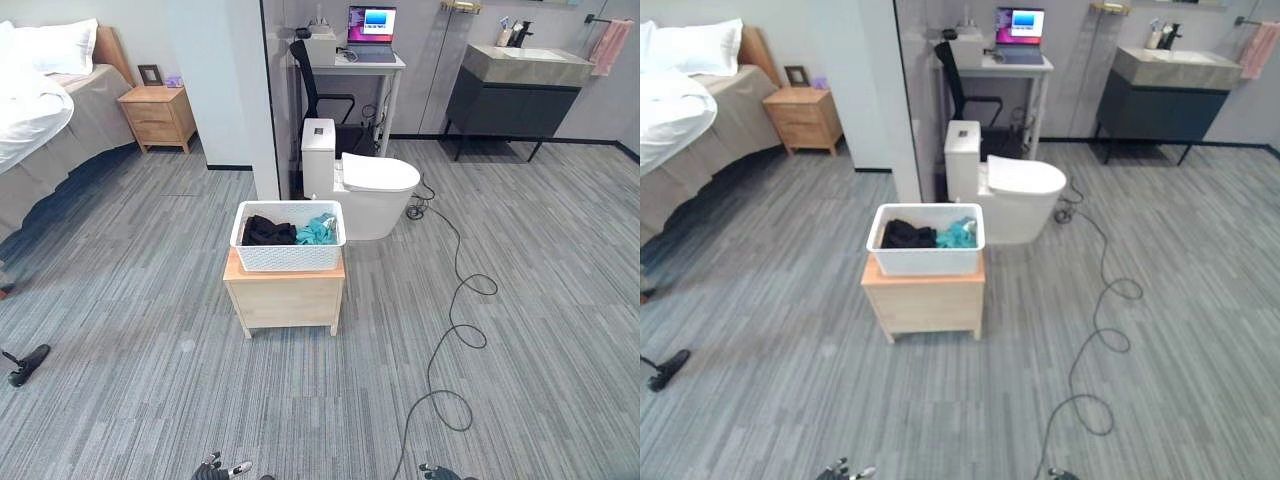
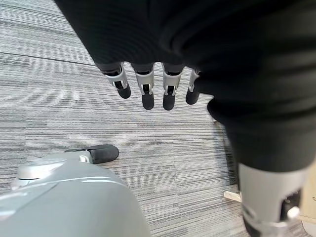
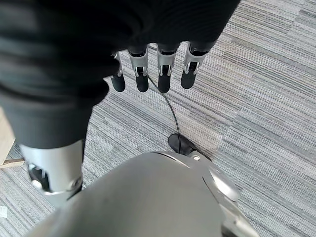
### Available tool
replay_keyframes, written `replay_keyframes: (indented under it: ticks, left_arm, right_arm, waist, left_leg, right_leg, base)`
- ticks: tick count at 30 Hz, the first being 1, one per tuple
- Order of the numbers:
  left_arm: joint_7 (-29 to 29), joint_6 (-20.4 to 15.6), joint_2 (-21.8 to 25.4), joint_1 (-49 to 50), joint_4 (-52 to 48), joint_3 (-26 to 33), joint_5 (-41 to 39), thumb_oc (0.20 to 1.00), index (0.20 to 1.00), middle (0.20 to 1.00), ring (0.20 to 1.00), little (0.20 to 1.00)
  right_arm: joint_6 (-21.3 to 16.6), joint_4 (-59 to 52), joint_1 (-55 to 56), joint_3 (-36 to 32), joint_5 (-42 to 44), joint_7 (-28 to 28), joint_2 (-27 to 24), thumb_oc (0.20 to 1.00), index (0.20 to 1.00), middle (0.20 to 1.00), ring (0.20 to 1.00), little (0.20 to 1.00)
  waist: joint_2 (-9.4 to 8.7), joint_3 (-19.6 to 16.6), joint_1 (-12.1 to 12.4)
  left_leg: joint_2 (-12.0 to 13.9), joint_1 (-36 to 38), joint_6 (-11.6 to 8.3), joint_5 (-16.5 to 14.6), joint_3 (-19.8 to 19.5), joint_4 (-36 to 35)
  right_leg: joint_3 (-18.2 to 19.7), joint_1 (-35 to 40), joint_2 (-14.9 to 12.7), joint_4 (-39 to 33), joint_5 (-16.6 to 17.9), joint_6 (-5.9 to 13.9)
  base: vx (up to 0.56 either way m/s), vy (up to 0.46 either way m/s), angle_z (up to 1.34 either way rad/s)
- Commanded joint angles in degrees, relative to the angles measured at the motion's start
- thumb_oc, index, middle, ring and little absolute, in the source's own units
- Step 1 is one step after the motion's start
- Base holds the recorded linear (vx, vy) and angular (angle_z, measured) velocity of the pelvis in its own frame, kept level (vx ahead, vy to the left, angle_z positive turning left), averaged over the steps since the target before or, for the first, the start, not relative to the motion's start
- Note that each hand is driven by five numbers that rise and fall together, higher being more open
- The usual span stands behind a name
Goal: Grab the laundry basket,head to the washer,open it,put in the laundry and shut it.
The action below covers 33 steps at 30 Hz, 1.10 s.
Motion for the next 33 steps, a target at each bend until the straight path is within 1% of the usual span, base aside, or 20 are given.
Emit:
replay_keyframes:
  ticks: [1, 10, 15, 27, 32, 33]
  left_arm:
    - [-0.3, -1.2, 1.0, -4.4, 1.8, -1.1, 1.1, 1.000, 1.000, 1.000, 1.000, 1.000]
    - [0.0, -1.1, 0.5, -4.4, 2.4, -1.0, 1.1, 1.000, 1.000, 1.000, 1.000, 1.000]
    - [-0.2, -1.3, -0.1, -4.0, 2.4, -0.8, 0.8, 1.000, 1.000, 1.000, 1.000, 1.000]
    - [-0.7, -1.2, -0.9, -3.7, 2.1, -1.9, 1.1, 1.000, 1.000, 1.000, 1.000, 1.000]
    - [-0.5, -1.0, -0.4, -4.4, 1.9, -2.0, 1.1, 1.000, 1.000, 1.000, 1.000, 1.000]
    - [-0.5, -1.0, -0.3, -4.7, 1.7, -2.1, 0.8, 1.000, 1.000, 1.000, 1.000, 1.000]
  right_arm:
    - [-0.2, 0.6, -1.8, 2.2, -0.6, 0.4, 1.0, 1.000, 1.000, 1.000, 1.000, 1.000]
    - [-0.1, 2.4, -1.1, 1.2, -0.8, 0.0, 0.8, 1.000, 1.000, 1.000, 1.000, 1.000]
    - [-0.1, 4.3, 0.0, -0.2, -1.1, -0.6, 0.5, 1.000, 1.000, 1.000, 1.000, 1.000]
    - [-0.1, 5.2, 0.3, -1.1, -0.8, -0.7, 0.1, 1.000, 1.000, 1.000, 1.000, 1.000]
    - [-0.1, 4.9, 0.3, -1.6, 0.6, -0.7, -0.1, 1.000, 1.000, 1.000, 1.000, 1.000]
    - [-0.1, 4.9, 0.1, -1.7, 1.2, -0.8, -0.2, 1.000, 1.000, 1.000, 1.000, 1.000]
  waist:
    - [-3.06, 1.5, 0.6]
    - [-2.73, 1.4, 0.3]
    - [-2.37, 1.2, -0.1]
    - [-1.67, 1.0, -0.7]
    - [-1.66, 1.0, -1.4]
    - [-1.82, 1.5, -1.5]
  left_leg:
    - [-1.2, 3.6, 0.67, -7.4, 0.2, 1.1]
    - [-1.4, 4.2, 0.76, -7.8, 0.3, 1.0]
    - [-1.1, 5.2, 0.70, -7.8, 0.6, 0.7]
    - [-0.4, 5.4, 0.23, -7.5, 0.6, 0.4]
    - [0.8, 3.9, -0.72, -6.6, 0.1, 0.7]
    - [1.7, 2.9, -1.21, -6.6, -0.4, 2.3]
  right_leg:
    - [-4.0, -0.7, -6.1, 0.6, -1.5, 4.60]
    - [-4.2, -0.2, -6.3, 0.6, -1.7, 4.73]
    - [-4.2, 0.4, -6.2, 0.6, -2.0, 4.67]
    - [-4.3, 0.6, -5.4, 0.6, -2.6, 4.27]
    - [-4.1, 0.0, -4.0, 0.6, -3.3, 3.36]
    - [-3.8, 0.0, -3.2, 0.6, -3.7, 2.64]
  base:
    - [0.00, 0.000, 0.00]
    - [0.00, 0.000, 0.00]
    - [0.01, -0.001, -0.01]
    - [0.00, -0.003, 0.00]
    - [-0.01, -0.085, 0.05]
    - [-0.01, -0.143, 0.05]
